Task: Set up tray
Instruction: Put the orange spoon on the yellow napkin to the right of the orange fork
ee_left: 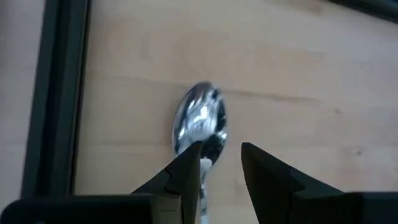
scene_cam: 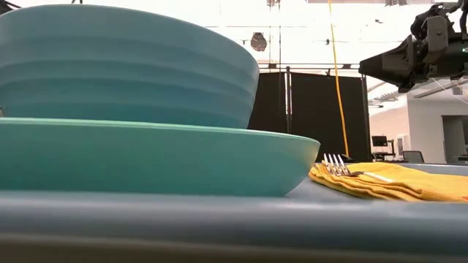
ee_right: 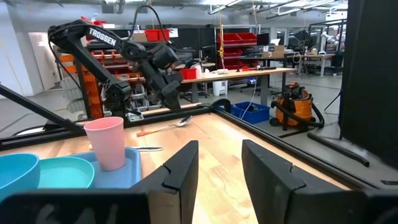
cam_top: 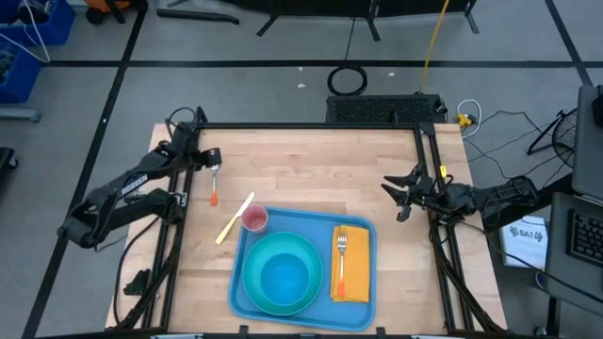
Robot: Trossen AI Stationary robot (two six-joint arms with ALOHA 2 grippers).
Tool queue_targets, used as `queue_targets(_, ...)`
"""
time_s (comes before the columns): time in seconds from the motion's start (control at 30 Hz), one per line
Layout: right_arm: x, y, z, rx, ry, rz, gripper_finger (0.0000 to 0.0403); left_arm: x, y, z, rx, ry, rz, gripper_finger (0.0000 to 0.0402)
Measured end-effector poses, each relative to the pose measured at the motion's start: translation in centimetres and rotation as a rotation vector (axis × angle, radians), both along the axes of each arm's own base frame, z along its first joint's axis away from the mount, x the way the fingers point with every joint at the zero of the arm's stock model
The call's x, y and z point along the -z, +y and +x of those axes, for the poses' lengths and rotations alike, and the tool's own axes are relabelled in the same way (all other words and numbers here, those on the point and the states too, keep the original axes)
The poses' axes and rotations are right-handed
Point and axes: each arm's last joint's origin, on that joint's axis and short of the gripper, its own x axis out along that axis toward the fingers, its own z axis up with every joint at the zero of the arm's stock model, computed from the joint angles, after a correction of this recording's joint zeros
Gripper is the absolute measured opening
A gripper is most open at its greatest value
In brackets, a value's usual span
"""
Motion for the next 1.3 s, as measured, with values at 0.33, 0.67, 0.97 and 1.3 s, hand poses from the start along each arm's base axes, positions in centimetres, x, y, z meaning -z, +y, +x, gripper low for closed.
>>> queue_targets(0.33, -0.1, 0.0, 0.0, -0.001, -0.011, 0.005, 0.0116, 1.1, 1.0, -0.6, -0.057, 0.037, -0.001, 0.0122)
queue_targets(0.67, -0.2, 0.0, 0.0, -0.001, -0.020, 0.006, 0.0116, 2.4, 1.5, -0.6, -0.064, 0.092, -0.073, 0.0122)
queue_targets(0.97, -0.2, 0.0, 0.0, -0.002, -0.020, 0.007, 0.0116, 3.0, 2.5, 0.1, -0.015, 0.020, -0.061, 0.0122)
queue_targets(1.3, -0.2, 0.0, 0.0, -0.002, -0.019, 0.005, 0.0116, 3.9, 2.8, 0.2, 0.000, 0.074, -0.090, 0.0122)
